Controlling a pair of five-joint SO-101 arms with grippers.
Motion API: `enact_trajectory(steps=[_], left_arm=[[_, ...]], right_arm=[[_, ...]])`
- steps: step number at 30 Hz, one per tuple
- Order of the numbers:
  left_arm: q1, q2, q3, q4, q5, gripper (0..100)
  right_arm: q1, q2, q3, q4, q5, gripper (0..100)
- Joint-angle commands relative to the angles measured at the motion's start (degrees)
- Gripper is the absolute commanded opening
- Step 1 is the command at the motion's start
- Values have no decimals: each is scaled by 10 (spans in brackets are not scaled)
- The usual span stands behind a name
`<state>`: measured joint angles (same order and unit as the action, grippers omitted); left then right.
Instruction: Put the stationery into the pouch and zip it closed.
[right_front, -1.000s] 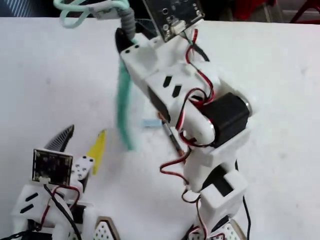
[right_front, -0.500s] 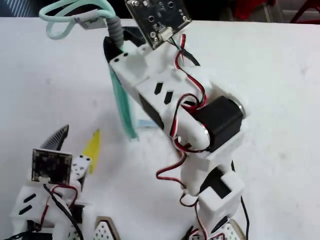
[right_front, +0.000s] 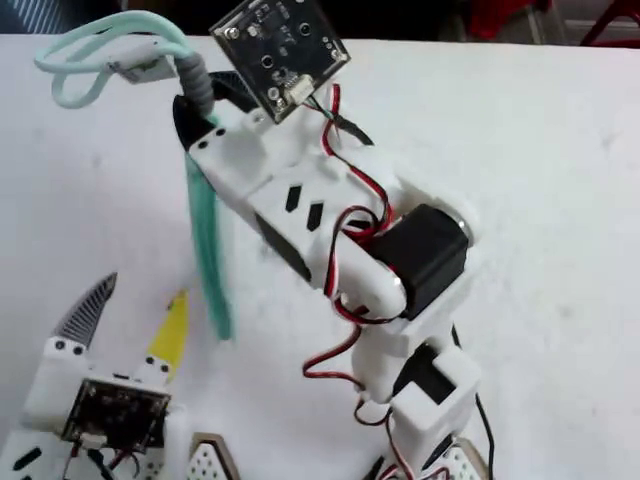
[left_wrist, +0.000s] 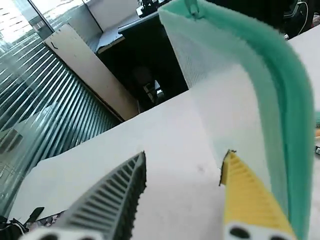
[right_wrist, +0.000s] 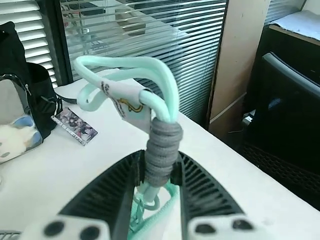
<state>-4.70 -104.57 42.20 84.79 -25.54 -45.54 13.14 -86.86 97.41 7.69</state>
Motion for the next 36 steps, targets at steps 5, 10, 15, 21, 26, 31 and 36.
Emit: enact_trajectory(steps=[5, 10, 15, 21, 26, 31, 36], left_arm=[[-2, 0, -9, 2, 120, 260], [1, 0, 30, -69, 188, 260], [108, 0, 185, -243, 198, 255], [166, -1, 138, -177, 232, 248], [65, -1, 79, -125, 229, 256], [-16, -1, 77, -124, 229, 277], [-17, -1, 108, -126, 229, 286]], right_arm=[[22, -17, -1, 14, -9, 17], [6, -32, -1, 14, -9, 17], [-58, -78, 40, 14, -9, 17], [-71, -112, 130, 9, -4, 17], [-51, -124, 139, 12, -8, 17], [-45, -172, 229, 14, -9, 17], [-45, -248, 401, 12, -9, 17]])
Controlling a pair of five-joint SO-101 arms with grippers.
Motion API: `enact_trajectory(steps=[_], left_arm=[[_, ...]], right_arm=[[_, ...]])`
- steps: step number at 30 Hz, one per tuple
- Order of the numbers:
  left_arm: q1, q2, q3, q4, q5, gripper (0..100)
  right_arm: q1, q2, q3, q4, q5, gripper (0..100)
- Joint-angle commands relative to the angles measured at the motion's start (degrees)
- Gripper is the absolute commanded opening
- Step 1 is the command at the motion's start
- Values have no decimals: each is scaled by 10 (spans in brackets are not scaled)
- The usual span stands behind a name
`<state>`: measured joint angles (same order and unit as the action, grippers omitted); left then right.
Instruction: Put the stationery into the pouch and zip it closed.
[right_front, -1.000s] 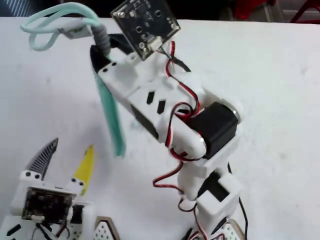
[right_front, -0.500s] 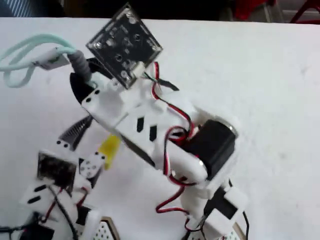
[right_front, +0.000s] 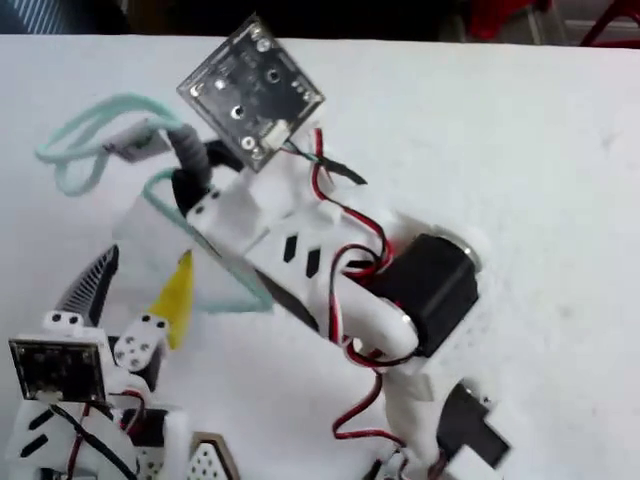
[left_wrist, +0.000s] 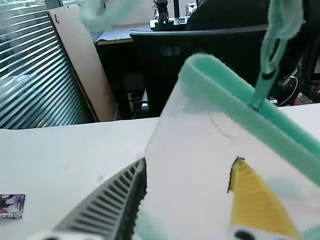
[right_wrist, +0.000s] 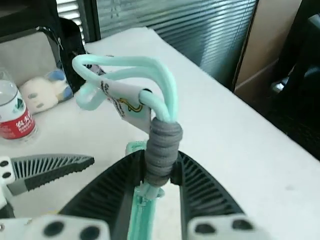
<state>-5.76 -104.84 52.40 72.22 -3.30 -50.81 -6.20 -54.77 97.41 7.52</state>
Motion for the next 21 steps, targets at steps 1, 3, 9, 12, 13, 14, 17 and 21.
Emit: enact_trajectory(steps=[1, 3, 9, 12, 13, 14, 17, 21], left_arm=[[-7, 1, 14, 0, 7, 286], [-7, 1, 26, 0, 9, 286], [-7, 1, 38, 3, 8, 286], [-8, 1, 35, 4, 6, 286], [-8, 1, 35, 4, -1, 286], [-8, 1, 37, 7, -13, 286], [-7, 1, 36, 33, -29, 286], [-9, 1, 34, 44, -31, 286]], right_arm=[[7, -73, 112, 12, -7, 18], [7, -108, 169, 11, -7, 18], [7, -182, 303, 11, -3, 18], [7, -211, 351, 11, -3, 18], [7, -223, 361, 11, -3, 18], [7, -235, 370, 11, -3, 18], [7, -271, 378, 8, -3, 18], [7, -291, 382, -26, -3, 18]])
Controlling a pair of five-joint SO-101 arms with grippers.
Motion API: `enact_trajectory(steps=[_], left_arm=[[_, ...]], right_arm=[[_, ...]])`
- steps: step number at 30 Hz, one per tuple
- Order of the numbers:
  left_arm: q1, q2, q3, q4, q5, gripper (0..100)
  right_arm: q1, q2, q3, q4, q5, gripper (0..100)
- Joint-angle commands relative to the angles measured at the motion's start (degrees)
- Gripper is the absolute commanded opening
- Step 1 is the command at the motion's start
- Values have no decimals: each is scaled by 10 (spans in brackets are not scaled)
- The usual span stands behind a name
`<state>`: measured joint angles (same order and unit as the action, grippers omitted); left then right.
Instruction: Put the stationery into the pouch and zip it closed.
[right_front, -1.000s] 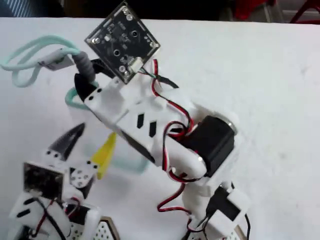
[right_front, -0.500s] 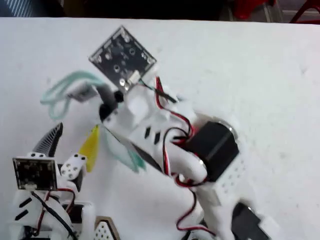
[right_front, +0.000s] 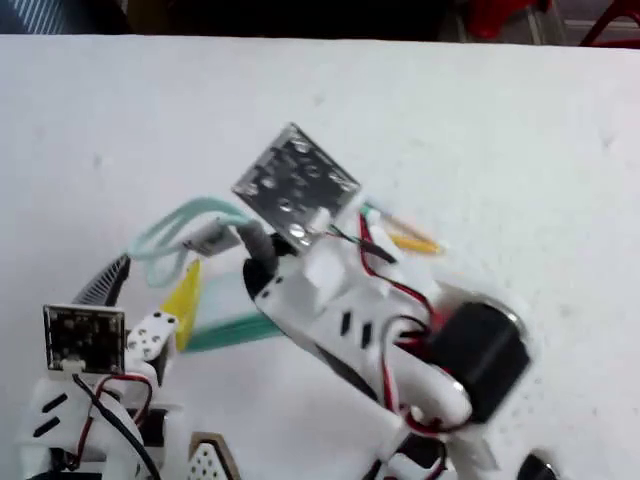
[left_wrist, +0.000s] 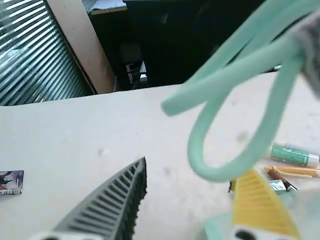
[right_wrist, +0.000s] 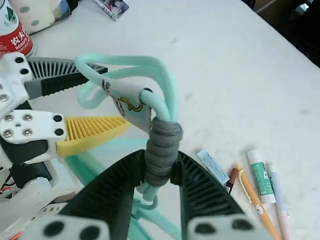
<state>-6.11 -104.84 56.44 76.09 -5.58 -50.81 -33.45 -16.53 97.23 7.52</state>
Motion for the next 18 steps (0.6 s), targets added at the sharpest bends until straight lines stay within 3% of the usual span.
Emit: enact_trajectory(steps=[1, 8, 12, 18], left_arm=[[-7, 1, -8, 4, -8, 286], [-7, 1, -141, 69, -7, 286], [-4, 1, -202, 110, -28, 286], [-2, 1, -184, 104, -78, 286]], right_arm=[[7, -15, 1, -35, -3, 18], [15, 54, 0, -80, -2, 18], [56, 94, -4, -116, -2, 18], [81, 106, -4, -124, -4, 18]])
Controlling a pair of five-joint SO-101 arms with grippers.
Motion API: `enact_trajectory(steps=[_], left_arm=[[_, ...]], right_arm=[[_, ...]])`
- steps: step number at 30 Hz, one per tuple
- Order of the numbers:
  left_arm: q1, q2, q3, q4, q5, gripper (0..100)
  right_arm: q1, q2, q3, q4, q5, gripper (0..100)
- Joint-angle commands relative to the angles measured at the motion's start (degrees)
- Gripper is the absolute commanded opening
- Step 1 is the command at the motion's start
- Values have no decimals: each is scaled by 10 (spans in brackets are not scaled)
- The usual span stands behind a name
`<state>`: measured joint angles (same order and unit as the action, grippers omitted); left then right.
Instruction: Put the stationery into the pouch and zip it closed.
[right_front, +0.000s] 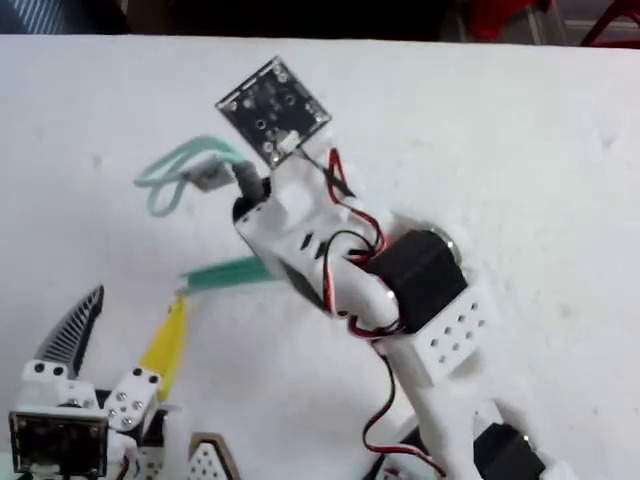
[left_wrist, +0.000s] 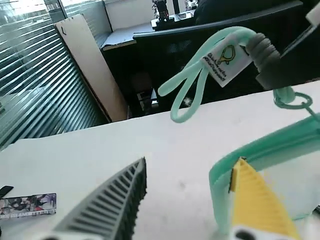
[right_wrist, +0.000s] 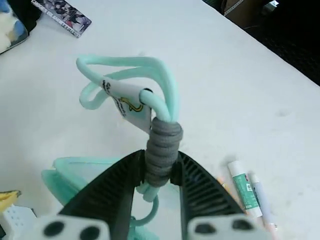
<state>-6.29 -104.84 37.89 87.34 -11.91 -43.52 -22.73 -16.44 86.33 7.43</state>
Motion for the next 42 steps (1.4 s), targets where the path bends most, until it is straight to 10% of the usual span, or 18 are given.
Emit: enact_trajectory(steps=[1, 21, 30, 42], left_arm=[[0, 1, 15, -18, -15, 286], [-27, 1, 203, -171, 14, 290], [-48, 1, 110, -91, -68, 321], [141, 3, 133, -114, -141, 321]], right_arm=[[8, -1, -6, -15, -4, 18], [7, -1, -6, -15, -5, 18], [7, -1, -6, 17, -2, 18], [-37, -79, -18, 34, -1, 18]])
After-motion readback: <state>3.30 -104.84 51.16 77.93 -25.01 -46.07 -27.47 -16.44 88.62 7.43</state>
